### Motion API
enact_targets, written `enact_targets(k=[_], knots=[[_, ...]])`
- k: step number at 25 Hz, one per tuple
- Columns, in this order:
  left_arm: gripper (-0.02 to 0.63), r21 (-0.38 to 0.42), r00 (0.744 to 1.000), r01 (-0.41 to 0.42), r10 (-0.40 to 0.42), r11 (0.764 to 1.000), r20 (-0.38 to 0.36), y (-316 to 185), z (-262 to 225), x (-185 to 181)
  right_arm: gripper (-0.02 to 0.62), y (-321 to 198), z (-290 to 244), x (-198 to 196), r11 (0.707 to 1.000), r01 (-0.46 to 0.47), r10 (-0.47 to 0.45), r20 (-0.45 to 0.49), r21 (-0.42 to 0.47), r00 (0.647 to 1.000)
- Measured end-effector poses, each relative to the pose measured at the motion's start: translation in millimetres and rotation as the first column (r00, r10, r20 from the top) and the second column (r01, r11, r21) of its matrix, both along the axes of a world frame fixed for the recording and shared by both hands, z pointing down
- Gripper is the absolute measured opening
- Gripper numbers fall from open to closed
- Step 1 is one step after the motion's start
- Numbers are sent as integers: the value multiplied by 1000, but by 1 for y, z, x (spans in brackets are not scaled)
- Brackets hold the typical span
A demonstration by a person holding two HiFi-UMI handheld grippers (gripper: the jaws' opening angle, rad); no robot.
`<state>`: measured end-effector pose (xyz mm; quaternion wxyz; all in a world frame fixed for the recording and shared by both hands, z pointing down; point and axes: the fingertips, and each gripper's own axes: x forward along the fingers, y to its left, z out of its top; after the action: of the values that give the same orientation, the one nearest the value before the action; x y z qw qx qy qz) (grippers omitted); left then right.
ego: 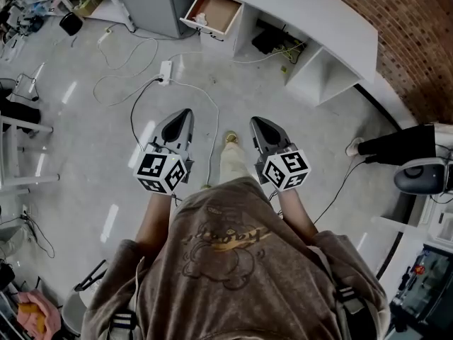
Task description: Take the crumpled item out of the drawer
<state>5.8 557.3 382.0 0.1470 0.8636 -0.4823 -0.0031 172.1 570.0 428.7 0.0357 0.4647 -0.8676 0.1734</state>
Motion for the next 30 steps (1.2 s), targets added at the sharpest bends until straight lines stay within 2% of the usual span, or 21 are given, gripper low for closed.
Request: enact_targets(k=[14,23,30], knots=[[8,-44,999,45,-45,998,0,-143,-1,12,-3,-151,1,16,998,58,-58,8,-37,998],[8,-56,992,123,-124,991,-3,-213,-1,17,-3,-235,-4,21,989,144,-144,5,-29,990],[8,-40,980,199,-199,979,-7,-252,-5,16,-3,-279,0,34,980,194,-195,-5,-34,981]])
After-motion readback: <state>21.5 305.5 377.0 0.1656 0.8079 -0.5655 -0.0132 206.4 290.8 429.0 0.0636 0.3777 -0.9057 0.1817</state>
